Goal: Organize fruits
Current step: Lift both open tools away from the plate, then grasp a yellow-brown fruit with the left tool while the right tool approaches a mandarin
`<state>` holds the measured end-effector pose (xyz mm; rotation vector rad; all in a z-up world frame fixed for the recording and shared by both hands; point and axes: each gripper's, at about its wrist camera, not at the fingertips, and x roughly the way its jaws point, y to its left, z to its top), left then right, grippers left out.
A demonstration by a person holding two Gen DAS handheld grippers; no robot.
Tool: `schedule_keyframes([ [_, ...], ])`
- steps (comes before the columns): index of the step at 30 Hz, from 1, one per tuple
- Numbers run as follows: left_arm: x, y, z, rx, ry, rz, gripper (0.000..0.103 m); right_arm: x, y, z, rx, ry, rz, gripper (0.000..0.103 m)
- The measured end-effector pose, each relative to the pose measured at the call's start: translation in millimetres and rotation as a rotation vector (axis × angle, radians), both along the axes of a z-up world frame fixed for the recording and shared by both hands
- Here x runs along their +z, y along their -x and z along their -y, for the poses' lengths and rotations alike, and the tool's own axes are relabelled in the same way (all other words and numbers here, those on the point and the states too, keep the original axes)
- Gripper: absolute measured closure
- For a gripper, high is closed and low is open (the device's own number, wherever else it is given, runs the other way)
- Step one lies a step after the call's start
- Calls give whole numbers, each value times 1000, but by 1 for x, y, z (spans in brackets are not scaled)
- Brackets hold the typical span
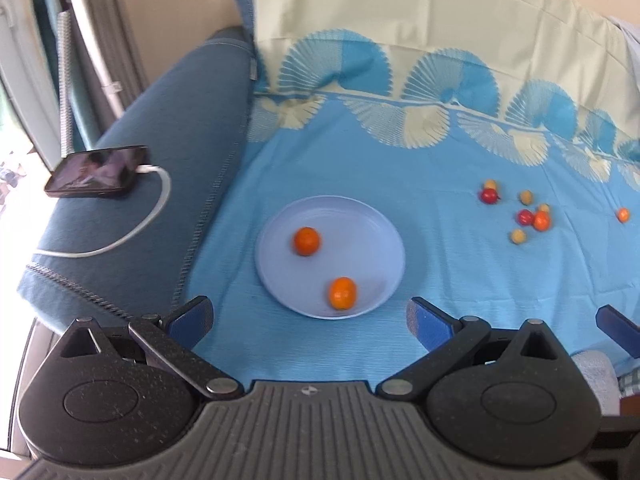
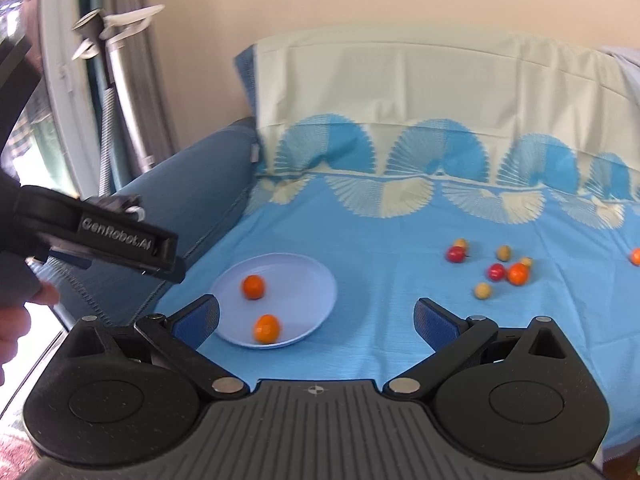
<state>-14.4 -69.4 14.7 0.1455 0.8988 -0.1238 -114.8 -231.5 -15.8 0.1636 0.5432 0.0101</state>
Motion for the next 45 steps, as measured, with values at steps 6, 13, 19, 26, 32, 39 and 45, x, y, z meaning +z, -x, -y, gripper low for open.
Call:
schedule_keyframes([
  [6,-9,-8,39,-52,-16,-23,0,-8,2,40,-98,-26,-13,1],
  [13,-23,-25,85,-100,-35,-74,0,-16,1,95,-204,-24,-15,1],
  [19,-39,-37,135,-173,-43,-106,0,-20,5,166,-362,-15,-9,1],
  [26,-68,-67,213,-250,-42,-116,0,-31,-2,263,-535,20,-1,1],
  [32,-113,-109,278,-279,-45,-156,0,-52,-45,373,-679,102,4,1],
  [39,-172,-153,325,-292,-51,-177,0,-127,-133,513,-774,10,-39,1],
  [45,-213,-181,345,-310,-73,-169,0,-201,-201,581,-822,-99,-161,1],
])
